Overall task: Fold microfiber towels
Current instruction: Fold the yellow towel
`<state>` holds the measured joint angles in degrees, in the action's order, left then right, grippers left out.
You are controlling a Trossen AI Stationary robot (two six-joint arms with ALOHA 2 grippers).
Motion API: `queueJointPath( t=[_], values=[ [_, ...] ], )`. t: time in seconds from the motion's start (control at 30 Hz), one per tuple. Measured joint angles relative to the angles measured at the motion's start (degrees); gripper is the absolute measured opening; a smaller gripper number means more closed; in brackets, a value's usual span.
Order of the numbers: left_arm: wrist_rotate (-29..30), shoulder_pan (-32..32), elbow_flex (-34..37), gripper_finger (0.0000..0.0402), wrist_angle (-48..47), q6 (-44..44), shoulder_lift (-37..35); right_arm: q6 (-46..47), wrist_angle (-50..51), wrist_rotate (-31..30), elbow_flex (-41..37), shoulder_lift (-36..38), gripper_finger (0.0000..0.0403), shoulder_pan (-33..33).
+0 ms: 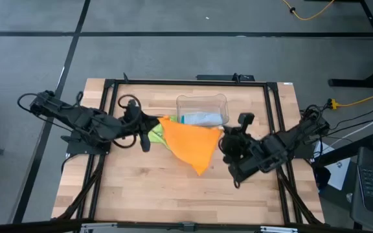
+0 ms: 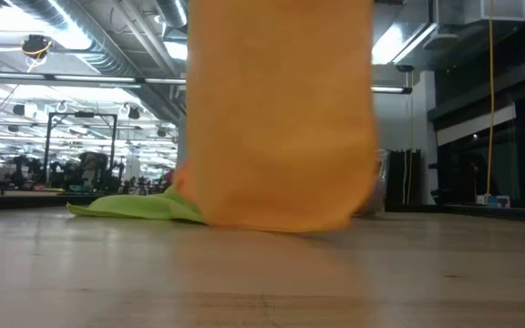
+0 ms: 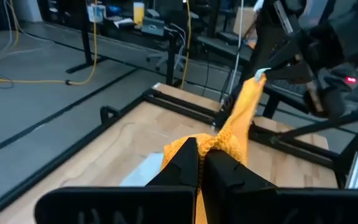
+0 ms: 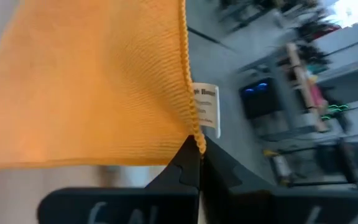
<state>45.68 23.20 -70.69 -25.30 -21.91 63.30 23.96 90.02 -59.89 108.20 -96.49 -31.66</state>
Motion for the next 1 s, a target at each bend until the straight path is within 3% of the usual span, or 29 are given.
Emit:
queueJointPath(
  t=[0.2,0.33,0.43,0.67,1.0],
  values=[
    [-0.02,1.05,0.0,0.0,0.07,1.41,-1.72,-6.48,0.06,-5.15,0.1,0.59,0.0,2.1],
    [-0.09,2.73,0.0,0.0,0.02,1.4,-1.6,-6.0,0.02,-4.09,1.65,0.65,0.0,2.24],
    [-1.04,5.0,0.0,0.0,-0.23,-1.18,-0.48,-2.14,-0.02,2.11,2.43,0.7,0.0,1.52],
    [-3.33,12.4,0.0,0.0,-2.01,-10.76,4.18,7.87,-0.8,24.98,2.82,0.44,0.0,-2.58],
    [-6.49,22.24,-0.03,0.0,-1.14,-27.69,18.72,11.85,-10.36,37.9,2.82,-4.13,0.0,-10.23]
  ],
)
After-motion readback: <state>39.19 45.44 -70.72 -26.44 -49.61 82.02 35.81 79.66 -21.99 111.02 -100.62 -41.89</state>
